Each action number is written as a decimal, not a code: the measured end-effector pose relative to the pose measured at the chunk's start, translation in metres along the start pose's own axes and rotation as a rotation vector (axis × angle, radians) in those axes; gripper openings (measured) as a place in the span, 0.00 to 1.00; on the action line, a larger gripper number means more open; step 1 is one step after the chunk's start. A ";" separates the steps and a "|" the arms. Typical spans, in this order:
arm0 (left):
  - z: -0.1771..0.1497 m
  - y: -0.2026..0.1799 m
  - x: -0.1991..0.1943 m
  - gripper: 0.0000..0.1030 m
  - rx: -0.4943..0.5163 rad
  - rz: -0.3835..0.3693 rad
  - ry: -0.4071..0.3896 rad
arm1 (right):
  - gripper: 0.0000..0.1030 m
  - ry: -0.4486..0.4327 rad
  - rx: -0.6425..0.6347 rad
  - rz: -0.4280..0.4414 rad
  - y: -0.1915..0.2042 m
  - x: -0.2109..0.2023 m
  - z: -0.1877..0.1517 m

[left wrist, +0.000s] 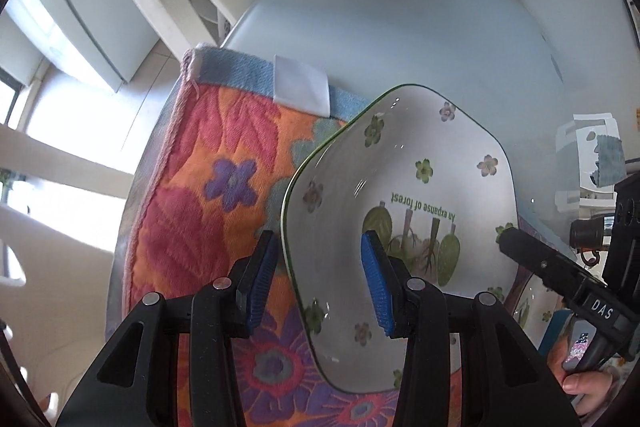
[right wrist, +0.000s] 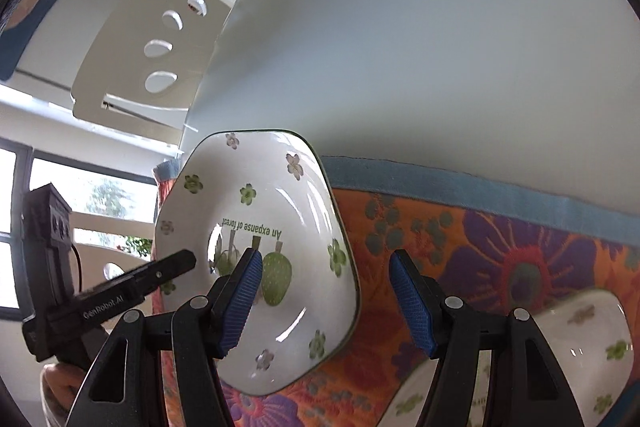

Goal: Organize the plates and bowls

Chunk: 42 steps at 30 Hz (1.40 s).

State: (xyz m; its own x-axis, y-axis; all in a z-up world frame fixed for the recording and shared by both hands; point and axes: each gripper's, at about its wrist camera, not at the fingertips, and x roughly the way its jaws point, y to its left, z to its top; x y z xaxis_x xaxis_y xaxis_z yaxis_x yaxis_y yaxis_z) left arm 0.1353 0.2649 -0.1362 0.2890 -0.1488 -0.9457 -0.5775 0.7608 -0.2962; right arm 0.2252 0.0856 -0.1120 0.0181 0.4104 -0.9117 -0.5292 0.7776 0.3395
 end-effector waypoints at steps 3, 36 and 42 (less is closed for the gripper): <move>0.006 -0.003 0.003 0.39 0.013 -0.004 -0.003 | 0.62 0.014 -0.015 -0.005 0.001 0.010 0.001; 0.009 -0.005 0.008 0.34 0.084 0.014 -0.056 | 0.34 0.018 -0.063 0.037 -0.002 0.025 0.001; 0.008 -0.003 0.005 0.34 0.078 0.007 -0.055 | 0.34 0.023 -0.073 0.029 0.002 0.023 -0.001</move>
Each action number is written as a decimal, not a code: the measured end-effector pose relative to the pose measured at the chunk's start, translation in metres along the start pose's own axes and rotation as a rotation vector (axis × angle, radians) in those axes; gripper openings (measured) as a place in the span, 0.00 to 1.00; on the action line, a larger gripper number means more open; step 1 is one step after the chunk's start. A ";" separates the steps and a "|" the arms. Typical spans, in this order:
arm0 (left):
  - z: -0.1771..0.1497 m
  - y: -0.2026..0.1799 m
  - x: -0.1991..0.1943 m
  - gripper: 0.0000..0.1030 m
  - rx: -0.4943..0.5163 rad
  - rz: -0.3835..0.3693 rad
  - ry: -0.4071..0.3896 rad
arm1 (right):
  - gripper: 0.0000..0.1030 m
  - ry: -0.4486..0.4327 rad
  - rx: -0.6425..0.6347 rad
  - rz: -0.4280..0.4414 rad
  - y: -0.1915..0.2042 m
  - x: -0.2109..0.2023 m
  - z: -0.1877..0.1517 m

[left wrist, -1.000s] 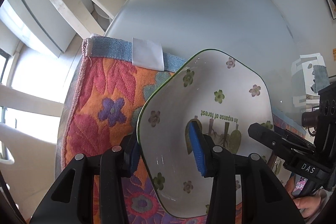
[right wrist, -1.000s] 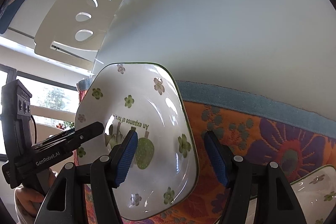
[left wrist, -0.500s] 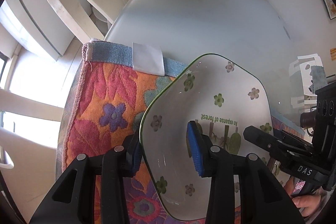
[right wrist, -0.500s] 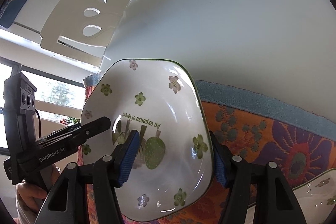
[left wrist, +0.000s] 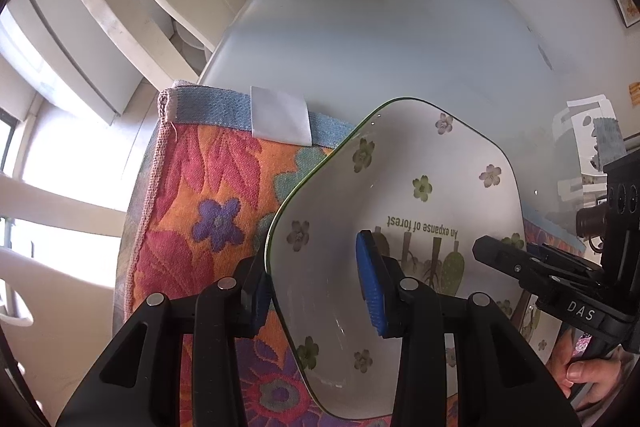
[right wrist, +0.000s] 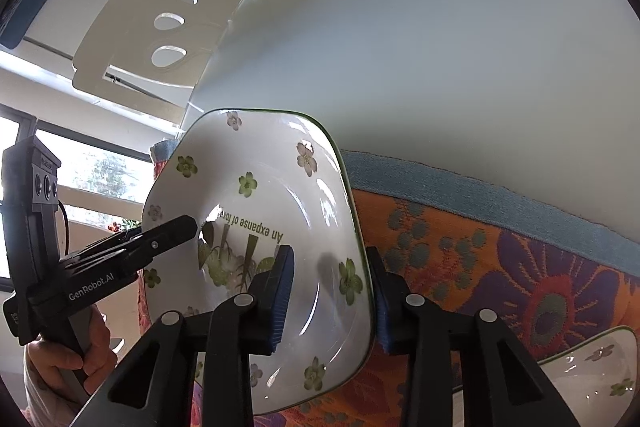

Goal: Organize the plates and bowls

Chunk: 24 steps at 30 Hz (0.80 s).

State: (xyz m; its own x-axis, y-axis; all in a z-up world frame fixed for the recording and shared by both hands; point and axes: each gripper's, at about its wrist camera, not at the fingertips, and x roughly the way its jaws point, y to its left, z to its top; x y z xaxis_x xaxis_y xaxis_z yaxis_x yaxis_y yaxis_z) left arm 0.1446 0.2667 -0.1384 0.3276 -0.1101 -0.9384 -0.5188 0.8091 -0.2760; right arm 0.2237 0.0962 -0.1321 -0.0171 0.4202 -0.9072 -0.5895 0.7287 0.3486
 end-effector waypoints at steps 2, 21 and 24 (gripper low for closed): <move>-0.001 0.001 -0.003 0.34 -0.004 -0.003 0.000 | 0.34 -0.003 0.002 0.003 0.002 -0.002 0.000; -0.039 0.002 -0.071 0.34 -0.035 -0.014 -0.049 | 0.35 -0.051 -0.021 0.024 0.040 -0.059 -0.023; -0.048 0.000 -0.081 0.34 -0.040 -0.009 -0.055 | 0.35 -0.049 -0.032 0.030 0.048 -0.067 -0.032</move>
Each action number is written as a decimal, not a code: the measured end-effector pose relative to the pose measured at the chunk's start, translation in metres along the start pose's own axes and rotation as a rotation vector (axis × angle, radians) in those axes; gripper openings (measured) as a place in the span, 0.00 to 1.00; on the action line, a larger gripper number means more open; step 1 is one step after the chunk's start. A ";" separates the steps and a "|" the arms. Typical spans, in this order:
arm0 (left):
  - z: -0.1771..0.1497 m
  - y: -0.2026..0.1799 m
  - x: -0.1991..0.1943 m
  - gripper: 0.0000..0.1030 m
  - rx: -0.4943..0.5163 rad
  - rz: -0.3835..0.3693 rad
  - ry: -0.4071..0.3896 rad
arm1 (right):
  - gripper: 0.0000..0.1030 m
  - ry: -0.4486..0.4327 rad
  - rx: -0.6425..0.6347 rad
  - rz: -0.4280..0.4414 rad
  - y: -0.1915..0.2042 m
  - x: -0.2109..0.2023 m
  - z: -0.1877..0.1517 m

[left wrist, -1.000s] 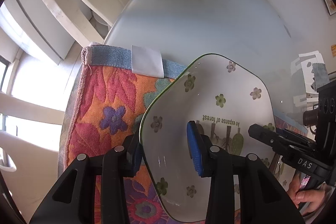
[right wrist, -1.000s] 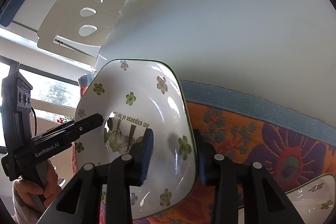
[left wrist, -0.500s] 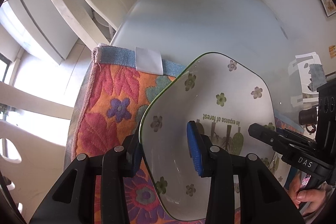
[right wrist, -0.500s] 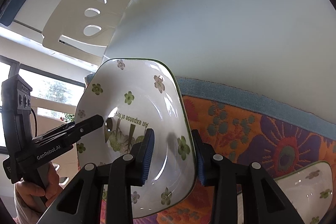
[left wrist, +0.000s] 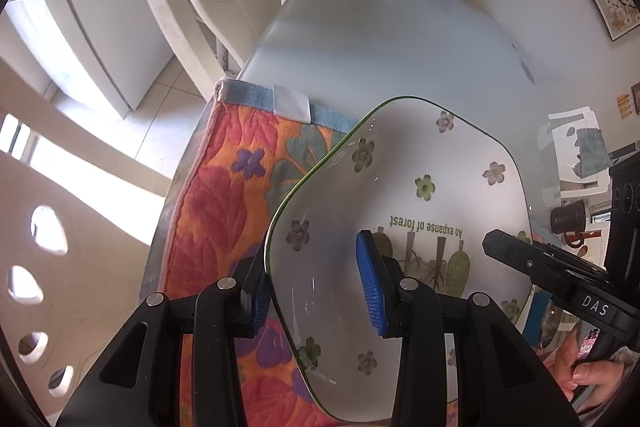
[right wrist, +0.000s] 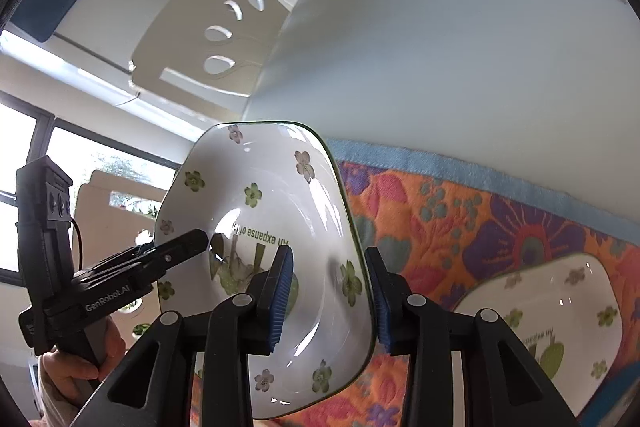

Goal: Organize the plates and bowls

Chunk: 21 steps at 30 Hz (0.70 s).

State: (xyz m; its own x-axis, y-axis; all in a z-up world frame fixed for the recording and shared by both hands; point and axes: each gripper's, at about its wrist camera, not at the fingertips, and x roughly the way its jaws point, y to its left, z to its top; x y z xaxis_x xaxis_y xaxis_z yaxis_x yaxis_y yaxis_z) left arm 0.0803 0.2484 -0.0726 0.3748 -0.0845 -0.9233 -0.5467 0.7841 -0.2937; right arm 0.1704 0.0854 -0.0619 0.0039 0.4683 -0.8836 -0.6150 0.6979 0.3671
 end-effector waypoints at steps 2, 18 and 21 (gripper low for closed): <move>-0.007 0.000 -0.007 0.34 -0.006 -0.003 -0.004 | 0.35 0.000 -0.002 0.006 0.004 -0.005 -0.007; -0.062 -0.002 -0.046 0.34 -0.033 0.000 -0.038 | 0.36 0.012 -0.022 0.033 0.018 -0.035 -0.066; -0.072 -0.003 -0.052 0.34 -0.042 0.002 -0.044 | 0.36 0.010 -0.024 0.045 0.020 -0.040 -0.075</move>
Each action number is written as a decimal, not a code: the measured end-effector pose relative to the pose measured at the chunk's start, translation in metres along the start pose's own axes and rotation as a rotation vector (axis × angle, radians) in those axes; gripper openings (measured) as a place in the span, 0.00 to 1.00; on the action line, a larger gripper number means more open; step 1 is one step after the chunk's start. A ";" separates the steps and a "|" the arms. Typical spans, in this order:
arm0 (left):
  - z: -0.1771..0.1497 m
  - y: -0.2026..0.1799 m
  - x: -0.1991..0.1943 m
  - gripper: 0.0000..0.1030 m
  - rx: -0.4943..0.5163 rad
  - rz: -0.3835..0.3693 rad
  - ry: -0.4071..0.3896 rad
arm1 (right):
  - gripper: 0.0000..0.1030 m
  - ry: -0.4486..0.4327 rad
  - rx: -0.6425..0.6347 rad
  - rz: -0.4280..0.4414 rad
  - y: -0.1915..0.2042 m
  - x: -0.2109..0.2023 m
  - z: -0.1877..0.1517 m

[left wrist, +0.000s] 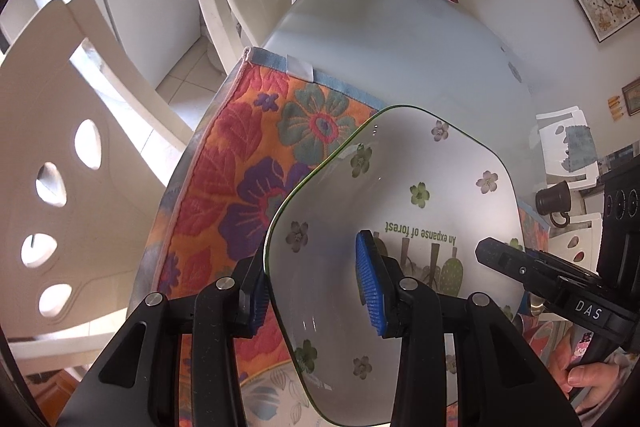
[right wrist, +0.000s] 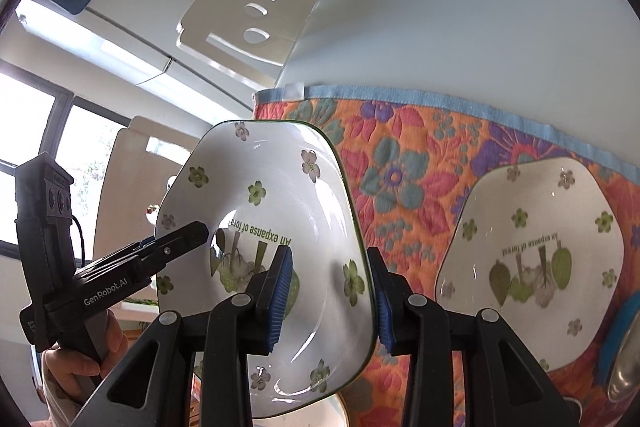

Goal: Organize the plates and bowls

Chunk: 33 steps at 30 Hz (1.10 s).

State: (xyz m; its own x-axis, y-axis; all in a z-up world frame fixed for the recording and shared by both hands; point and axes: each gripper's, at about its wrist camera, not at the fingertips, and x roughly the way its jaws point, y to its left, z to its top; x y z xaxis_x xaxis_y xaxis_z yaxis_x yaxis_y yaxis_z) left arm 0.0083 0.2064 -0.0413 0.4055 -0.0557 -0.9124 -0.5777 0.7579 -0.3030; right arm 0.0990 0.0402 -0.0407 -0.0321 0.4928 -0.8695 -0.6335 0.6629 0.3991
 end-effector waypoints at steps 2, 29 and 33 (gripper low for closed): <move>-0.005 0.001 -0.003 0.34 -0.004 -0.001 -0.002 | 0.36 -0.002 -0.002 0.007 0.002 -0.003 -0.006; -0.084 0.032 -0.040 0.34 -0.079 0.010 -0.028 | 0.36 0.084 -0.043 0.089 0.032 -0.005 -0.076; -0.095 0.035 -0.038 0.34 -0.090 0.013 -0.019 | 0.36 0.107 -0.045 0.075 0.035 0.000 -0.078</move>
State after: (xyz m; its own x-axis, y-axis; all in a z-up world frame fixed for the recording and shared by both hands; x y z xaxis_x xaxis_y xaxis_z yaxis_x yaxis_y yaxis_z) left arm -0.0947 0.1737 -0.0432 0.4105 -0.0337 -0.9112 -0.6441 0.6966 -0.3160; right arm 0.0161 0.0194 -0.0495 -0.1616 0.4751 -0.8650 -0.6603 0.5994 0.4525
